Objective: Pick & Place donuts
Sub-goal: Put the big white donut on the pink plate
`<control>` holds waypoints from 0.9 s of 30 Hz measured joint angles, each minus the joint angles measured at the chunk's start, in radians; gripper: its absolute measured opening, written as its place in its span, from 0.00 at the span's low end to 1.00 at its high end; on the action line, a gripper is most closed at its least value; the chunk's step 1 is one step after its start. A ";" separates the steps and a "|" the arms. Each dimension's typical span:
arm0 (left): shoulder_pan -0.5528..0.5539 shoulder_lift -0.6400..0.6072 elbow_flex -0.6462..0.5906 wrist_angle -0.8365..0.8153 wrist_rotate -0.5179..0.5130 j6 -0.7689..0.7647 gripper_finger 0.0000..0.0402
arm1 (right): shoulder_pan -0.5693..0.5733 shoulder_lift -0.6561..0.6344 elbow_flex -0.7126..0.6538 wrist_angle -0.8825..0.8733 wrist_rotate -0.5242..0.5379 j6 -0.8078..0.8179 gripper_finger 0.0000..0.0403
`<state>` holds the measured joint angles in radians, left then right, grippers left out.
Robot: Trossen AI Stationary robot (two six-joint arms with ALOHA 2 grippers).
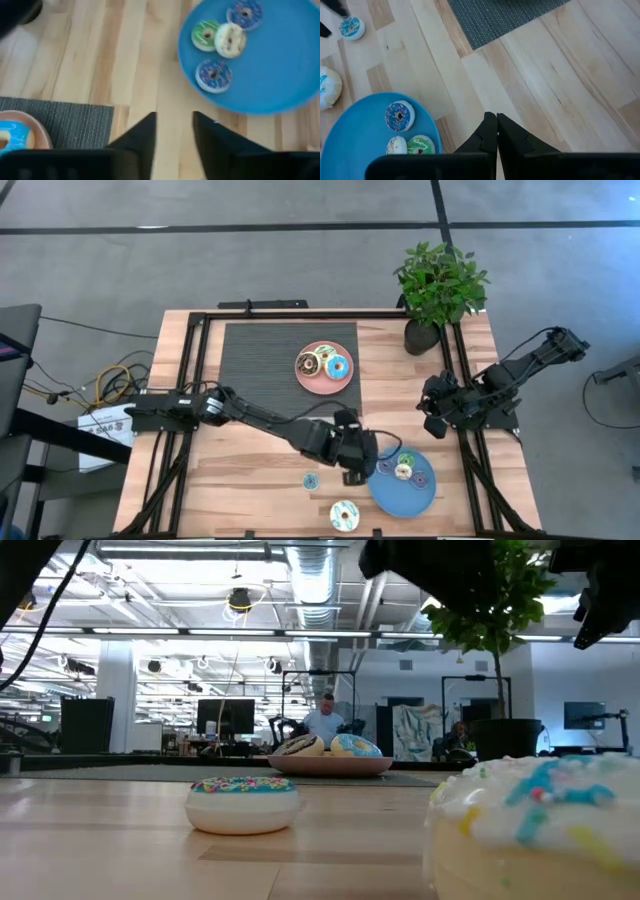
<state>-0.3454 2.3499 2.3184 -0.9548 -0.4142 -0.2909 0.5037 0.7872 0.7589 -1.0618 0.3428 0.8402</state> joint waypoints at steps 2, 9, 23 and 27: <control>-0.010 -0.005 -0.011 -0.036 -0.008 -0.012 0.19 | 0.000 0.000 0.000 0.000 0.000 0.000 0.00; -0.063 -0.054 -0.236 0.017 0.006 -0.163 0.02 | 0.000 0.000 0.000 0.000 0.015 -0.001 0.00; -0.173 -0.478 -0.869 0.431 -0.036 -0.263 0.00 | 0.000 0.000 0.000 0.001 0.026 -0.002 0.00; -0.162 -0.516 -0.918 0.382 0.113 -0.159 0.00 | 0.000 0.000 0.000 0.001 0.026 -0.002 0.00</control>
<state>-0.5070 1.8335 1.4005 -0.5723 -0.3012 -0.4500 0.5033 0.7872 0.7589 -1.0606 0.3689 0.8387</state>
